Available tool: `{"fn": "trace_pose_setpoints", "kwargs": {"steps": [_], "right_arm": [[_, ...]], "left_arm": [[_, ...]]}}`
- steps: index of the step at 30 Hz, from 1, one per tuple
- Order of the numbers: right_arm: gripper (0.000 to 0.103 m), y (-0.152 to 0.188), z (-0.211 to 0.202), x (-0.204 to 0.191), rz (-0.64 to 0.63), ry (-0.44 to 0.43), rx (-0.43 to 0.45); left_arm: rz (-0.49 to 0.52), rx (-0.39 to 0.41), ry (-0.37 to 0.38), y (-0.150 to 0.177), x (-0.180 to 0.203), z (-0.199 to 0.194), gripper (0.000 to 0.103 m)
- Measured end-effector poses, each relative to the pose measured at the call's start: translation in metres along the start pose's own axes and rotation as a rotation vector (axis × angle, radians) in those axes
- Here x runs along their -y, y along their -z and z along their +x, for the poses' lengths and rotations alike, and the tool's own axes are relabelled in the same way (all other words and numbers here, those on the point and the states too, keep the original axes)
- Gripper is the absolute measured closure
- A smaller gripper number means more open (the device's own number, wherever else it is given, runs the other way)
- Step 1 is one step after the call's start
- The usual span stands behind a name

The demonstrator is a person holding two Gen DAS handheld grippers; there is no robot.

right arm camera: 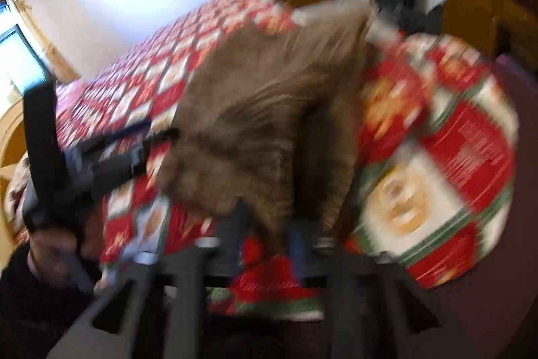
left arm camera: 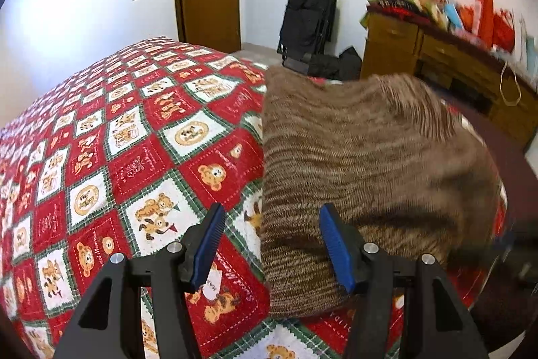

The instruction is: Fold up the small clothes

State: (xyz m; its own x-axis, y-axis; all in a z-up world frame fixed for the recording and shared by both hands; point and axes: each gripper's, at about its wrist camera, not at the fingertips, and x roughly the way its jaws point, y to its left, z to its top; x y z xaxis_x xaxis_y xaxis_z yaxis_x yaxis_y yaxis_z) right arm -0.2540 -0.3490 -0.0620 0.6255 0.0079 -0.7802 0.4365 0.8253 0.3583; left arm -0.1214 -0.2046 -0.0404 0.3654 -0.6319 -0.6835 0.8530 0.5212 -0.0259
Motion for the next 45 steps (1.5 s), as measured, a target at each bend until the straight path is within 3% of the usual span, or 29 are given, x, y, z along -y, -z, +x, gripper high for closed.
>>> {"fn": "trace_pose_setpoints", "kwargs": {"steps": [2, 6, 8, 13, 18, 21, 25, 30, 35, 39, 41, 45], "right_arm": [[0.089, 0.005, 0.011, -0.003, -0.019, -0.036, -0.089], [0.089, 0.008, 0.004, 0.003, -0.043, -0.03, -0.114], [0.087, 0.006, -0.012, 0.005, -0.054, -0.007, -0.071], [0.085, -0.026, -0.065, 0.004, -0.058, 0.031, 0.182], [0.085, -0.076, -0.043, -0.001, -0.119, 0.175, 0.28], [0.085, -0.1, -0.016, 0.01, -0.152, 0.251, 0.252], [0.091, -0.113, 0.022, 0.039, -0.122, 0.321, 0.152], [0.094, -0.134, 0.025, 0.052, -0.1, 0.33, 0.192], [0.094, -0.147, 0.036, 0.064, -0.075, 0.345, 0.198], [0.094, -0.149, 0.038, 0.052, -0.102, 0.422, 0.202], [0.09, -0.138, 0.021, 0.035, -0.152, 0.463, 0.255], [0.087, -0.094, -0.017, -0.013, -0.283, 0.43, 0.34]], "left_arm": [[-0.008, -0.014, 0.004, 0.0, -0.001, 0.004, 0.043], [0.006, -0.05, -0.008, 0.006, 0.002, 0.019, 0.043], [0.011, -0.044, -0.009, 0.008, 0.003, 0.02, 0.043], [0.001, -0.005, 0.015, 0.01, -0.001, 0.009, 0.043], [-0.024, 0.026, 0.091, 0.021, -0.003, -0.004, 0.043], [0.022, 0.025, 0.12, 0.026, 0.006, -0.003, 0.043], [0.096, -0.035, 0.054, 0.034, 0.015, 0.012, 0.043], [0.07, -0.071, 0.085, 0.036, 0.005, 0.017, 0.041], [0.123, -0.071, 0.044, 0.038, 0.012, 0.014, 0.038], [0.176, -0.064, 0.008, 0.04, 0.018, 0.001, 0.038], [0.181, -0.059, 0.0, 0.042, 0.016, -0.004, 0.038], [0.158, -0.072, -0.024, 0.042, 0.011, -0.006, 0.038]]}}
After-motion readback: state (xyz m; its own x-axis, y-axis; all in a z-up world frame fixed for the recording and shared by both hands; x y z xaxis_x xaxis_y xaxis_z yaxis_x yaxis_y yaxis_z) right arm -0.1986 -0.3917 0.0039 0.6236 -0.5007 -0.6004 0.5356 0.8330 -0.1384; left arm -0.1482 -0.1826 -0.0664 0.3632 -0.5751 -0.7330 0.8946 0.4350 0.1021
